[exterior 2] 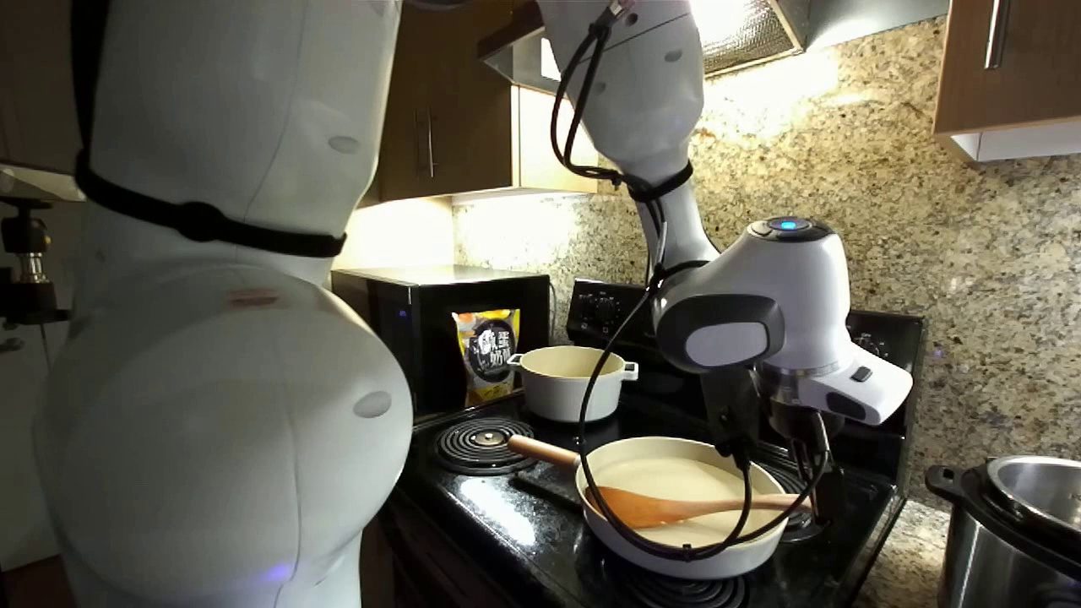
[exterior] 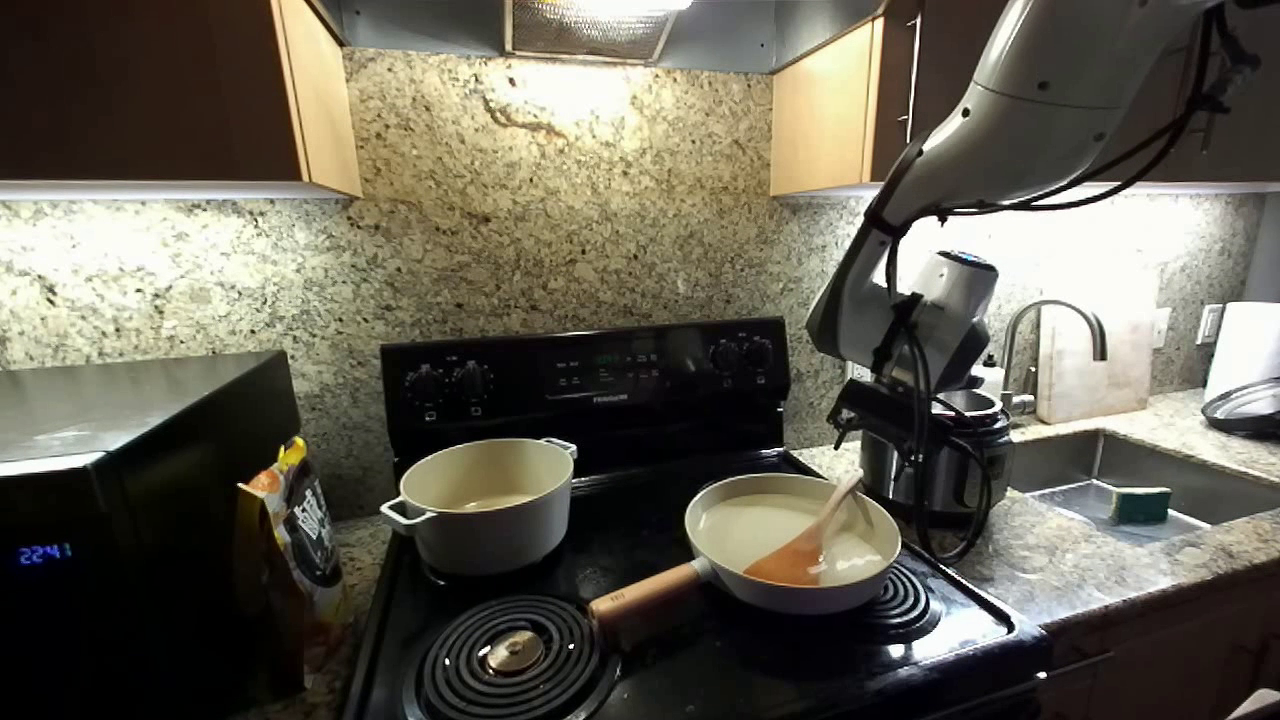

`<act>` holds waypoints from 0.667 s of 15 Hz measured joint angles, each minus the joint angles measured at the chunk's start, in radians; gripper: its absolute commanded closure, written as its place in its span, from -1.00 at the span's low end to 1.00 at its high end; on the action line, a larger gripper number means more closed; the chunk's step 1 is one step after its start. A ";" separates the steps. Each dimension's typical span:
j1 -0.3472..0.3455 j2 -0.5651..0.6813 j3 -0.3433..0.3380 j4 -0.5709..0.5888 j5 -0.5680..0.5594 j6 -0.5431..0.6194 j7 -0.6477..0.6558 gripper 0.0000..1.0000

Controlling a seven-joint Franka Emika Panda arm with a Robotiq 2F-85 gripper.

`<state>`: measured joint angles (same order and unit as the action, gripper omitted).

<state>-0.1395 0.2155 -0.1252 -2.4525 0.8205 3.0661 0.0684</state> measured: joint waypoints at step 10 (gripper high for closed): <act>0.001 0.032 -0.022 0.069 -0.204 -0.079 0.165 -1.00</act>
<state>-0.1390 0.2470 -0.1467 -2.3831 0.6163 2.9866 0.2337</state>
